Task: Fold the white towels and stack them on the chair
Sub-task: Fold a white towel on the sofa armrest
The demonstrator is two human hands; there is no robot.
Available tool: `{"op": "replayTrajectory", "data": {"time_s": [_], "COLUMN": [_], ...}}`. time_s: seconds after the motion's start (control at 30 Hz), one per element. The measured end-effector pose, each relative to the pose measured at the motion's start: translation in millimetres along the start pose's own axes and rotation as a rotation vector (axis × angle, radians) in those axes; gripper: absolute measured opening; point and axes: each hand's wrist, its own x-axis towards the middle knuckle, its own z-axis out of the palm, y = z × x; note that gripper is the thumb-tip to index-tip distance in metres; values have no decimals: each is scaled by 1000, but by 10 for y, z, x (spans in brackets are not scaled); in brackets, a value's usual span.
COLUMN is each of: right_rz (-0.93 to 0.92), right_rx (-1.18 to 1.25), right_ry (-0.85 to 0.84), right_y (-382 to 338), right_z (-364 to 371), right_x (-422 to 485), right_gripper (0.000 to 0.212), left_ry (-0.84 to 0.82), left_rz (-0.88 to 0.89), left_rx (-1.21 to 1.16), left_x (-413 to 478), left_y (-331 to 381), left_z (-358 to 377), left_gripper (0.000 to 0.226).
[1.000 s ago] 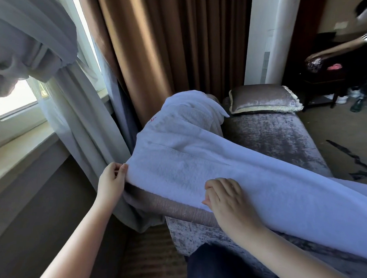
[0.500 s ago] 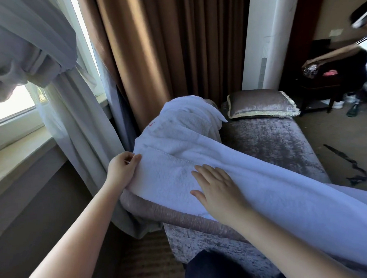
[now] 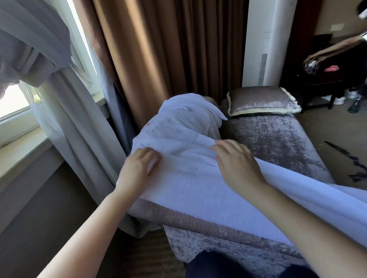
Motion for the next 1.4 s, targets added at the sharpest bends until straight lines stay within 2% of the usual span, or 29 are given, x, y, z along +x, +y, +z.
{"op": "replayTrajectory", "data": {"time_s": [0.07,0.13,0.2,0.27,0.4,0.43,0.47,0.57,0.6,0.67,0.73,0.8,0.87,0.97,1.03,1.1,1.17,1.27,1.3,1.37,1.4], "right_rz": [49,137,247,288,211,171,115,-64,-102,-147,-165,-166,-181,-207,-232,-283,-318,-307,-315,-342,-324], "right_rx": [-40,-87,-149,-178,-38,32,74,63,46,-1,-28,6,50,70,66,50,58,121,135,182,216], "right_ry": [-89,-239,-396,-480,-324,-246,-153,10,28,52,52,52,45,-40,-121,-182,-217,-261,-260,-243,-223], "right_y": [118,159,193,220,189,170,144,46,18,-24,-52,-77,-108,-200,-256,-295,-311,-304,-292,-264,-238], "right_z": [41,3,-32,-80,-143,-157,-175,-281,-313,-357,-391,-422,-444,-412,-349,-273,-209,-175,-174,-233,-268], "right_x": [63,91,137,158,124,100,68,-41,-79,-163,-234,-289,-354,-509,-629,-728,-798,-843,-839,-794,-740], "right_gripper": [35,32,30,26,15,12,12,26,27,19,11,8,7,31,41,44,48,49,45,15,7], "left_ry": [-168,-238,-268,-262,16,46,46,-75,-154,-316,-348,-351,-280,-48,-1,-58,-189,-351,-388,-419,-441], "left_rz": [-18,-50,-50,-56,-25,-37,-36,149,236,328,382,402,400,339,334,314,294,256,206,78,-10], "left_rx": [-4,63,88,62,46,63,91,213,252,327,371,396,443,529,528,522,531,479,439,344,298], "left_x": [-118,-273,-321,-224,220,362,508,888,981,1113,1170,1162,1092,787,447,97,-191,-487,-520,-484,-422], "left_y": [120,175,153,136,178,187,200,210,205,171,110,36,8,-8,-65,-115,-158,-156,-150,-165,-187], "left_z": [126,232,252,185,-64,-111,-132,-79,-41,14,-24,-131,-290,-537,-631,-625,-539,-450,-459,-532,-591], "left_gripper": [37,55,59,52,26,24,33,69,69,46,27,30,29,23,19,30,42,29,30,39,42]}}
